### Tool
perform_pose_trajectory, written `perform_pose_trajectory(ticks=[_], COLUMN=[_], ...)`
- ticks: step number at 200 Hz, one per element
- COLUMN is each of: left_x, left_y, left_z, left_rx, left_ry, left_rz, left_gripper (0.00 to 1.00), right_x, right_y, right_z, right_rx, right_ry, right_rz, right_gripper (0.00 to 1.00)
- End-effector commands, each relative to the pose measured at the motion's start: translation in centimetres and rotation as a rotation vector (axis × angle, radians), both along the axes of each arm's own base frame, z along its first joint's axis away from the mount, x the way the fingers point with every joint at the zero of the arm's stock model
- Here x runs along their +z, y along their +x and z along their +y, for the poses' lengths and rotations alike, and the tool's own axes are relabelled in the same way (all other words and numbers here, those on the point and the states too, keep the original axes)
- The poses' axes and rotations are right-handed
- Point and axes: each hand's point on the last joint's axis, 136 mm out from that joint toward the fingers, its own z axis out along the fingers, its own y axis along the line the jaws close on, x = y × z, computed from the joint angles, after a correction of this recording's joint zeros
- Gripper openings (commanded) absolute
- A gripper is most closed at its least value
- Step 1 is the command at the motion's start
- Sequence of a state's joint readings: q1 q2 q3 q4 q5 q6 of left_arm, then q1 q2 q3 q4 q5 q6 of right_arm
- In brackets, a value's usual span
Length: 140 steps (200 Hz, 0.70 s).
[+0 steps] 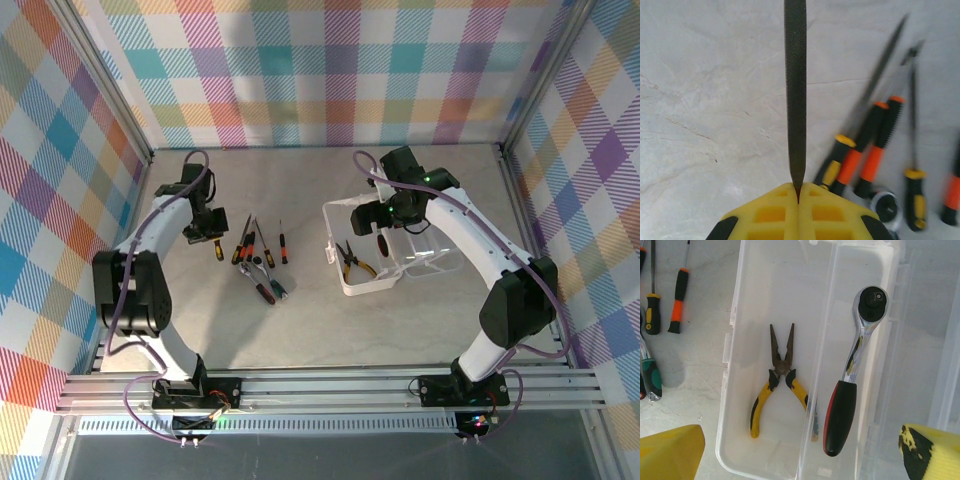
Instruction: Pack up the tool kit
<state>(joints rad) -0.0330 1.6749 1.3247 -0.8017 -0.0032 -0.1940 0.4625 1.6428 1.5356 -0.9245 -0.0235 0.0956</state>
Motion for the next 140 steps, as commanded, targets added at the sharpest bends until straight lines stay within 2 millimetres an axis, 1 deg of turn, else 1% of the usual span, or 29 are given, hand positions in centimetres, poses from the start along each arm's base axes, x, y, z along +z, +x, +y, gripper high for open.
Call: perform_pose_trajectory(ticks=[1, 14, 28, 37, 50, 74, 87, 97, 121, 140], left_x=[3.3, 4.9, 6.3, 7.1, 7.9, 9.0, 9.6, 10.1, 11.1, 11.5], left_y=[-0.1, 0.1, 0.4, 0.5, 0.7, 1.0, 1.3, 1.3, 1.5, 1.6], left_z=[-2.9, -5.3, -8.1, -10.1, -12.7, -16.6, -18.5, -19.9, -22.2, -23.5], left_rx=[-0.044, -0.089, -0.144, -0.184, -0.232, -0.292, -0.316, -0.336, -0.361, -0.376], left_ry=[-0.129, -0.217, -0.304, -0.360, -0.422, -0.505, -0.555, -0.595, -0.676, -0.722], left_rz=[-0.075, -0.129, -0.182, -0.212, -0.242, -0.277, -0.294, -0.301, -0.320, -0.325], left_gripper=[0.00, 0.00, 0.00, 0.00, 0.00, 0.00, 0.00, 0.00, 0.00, 0.00], right_x=[1.4, 2.0, 2.7, 3.2, 3.9, 4.0, 3.9, 3.7, 3.7, 3.5], right_y=[-0.6, -0.8, -1.5, -2.2, -3.1, -3.5, -3.5, -3.5, -3.6, -3.0], right_z=[1.2, 2.3, 4.1, 5.7, 7.9, 10.4, 11.7, 12.5, 14.5, 15.0], right_rx=[0.040, 0.076, 0.143, 0.199, 0.270, 0.319, 0.331, 0.335, 0.338, 0.313], right_ry=[0.067, 0.118, 0.186, 0.228, 0.270, 0.297, 0.320, 0.337, 0.398, 0.416], right_rz=[-0.014, -0.022, -0.034, -0.042, -0.065, -0.068, -0.066, -0.071, -0.099, -0.125], right_gripper=[0.99, 0.99, 0.99, 0.99, 0.99, 1.00, 0.98, 0.95, 0.86, 0.79])
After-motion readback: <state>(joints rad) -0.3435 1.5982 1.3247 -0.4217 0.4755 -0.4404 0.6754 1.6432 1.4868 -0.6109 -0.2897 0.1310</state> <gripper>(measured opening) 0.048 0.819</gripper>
